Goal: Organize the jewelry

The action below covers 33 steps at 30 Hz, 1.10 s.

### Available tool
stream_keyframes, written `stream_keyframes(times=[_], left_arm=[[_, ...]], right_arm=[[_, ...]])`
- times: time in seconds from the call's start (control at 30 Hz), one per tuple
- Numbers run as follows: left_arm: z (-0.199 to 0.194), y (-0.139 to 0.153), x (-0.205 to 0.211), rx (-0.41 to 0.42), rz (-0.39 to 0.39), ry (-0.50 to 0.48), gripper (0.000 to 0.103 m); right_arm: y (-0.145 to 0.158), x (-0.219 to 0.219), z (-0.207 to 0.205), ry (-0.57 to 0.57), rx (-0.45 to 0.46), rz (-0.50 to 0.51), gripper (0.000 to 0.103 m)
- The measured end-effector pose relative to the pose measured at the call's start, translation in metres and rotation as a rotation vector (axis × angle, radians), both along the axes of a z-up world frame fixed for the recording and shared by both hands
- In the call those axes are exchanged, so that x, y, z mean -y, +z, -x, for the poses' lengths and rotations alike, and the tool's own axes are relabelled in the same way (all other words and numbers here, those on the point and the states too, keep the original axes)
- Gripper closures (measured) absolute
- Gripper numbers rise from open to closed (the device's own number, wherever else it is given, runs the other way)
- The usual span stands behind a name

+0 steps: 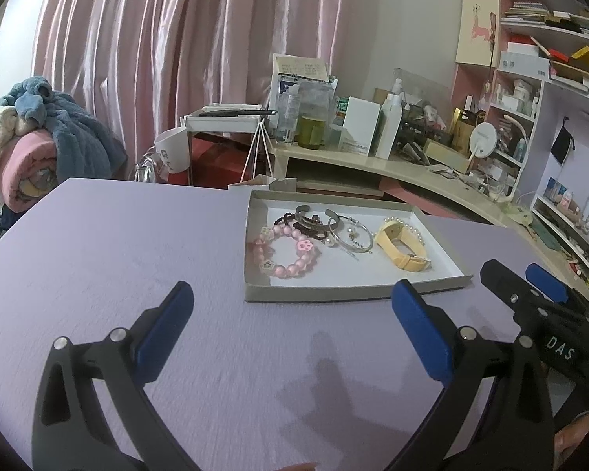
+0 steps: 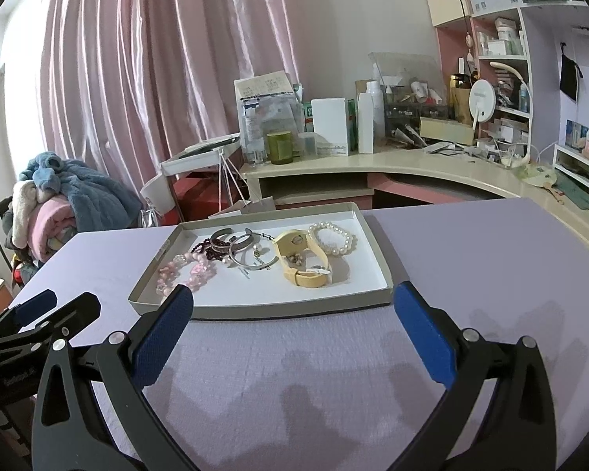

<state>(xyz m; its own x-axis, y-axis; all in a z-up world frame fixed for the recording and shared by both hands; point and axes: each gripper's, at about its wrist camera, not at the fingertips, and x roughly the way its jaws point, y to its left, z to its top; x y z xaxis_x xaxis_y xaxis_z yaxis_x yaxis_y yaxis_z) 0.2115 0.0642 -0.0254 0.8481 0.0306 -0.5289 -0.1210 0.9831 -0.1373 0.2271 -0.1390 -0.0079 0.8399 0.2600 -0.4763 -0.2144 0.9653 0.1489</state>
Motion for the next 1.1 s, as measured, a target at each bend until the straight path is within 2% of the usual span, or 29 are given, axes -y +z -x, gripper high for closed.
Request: stream_keyframes(times=[0.63, 1.1], left_arm=[[0.000, 0.000, 0.007, 0.010, 0.030, -0.079, 0.002], [-0.001, 0.000, 0.012, 0.008, 0.032, -0.095, 0.002]], right_arm=[[-0.002, 0.013, -0.005, -0.023, -0.004, -0.031, 0.001], [0.000, 0.011, -0.004, -0.014, -0.002, -0.032, 0.001]])
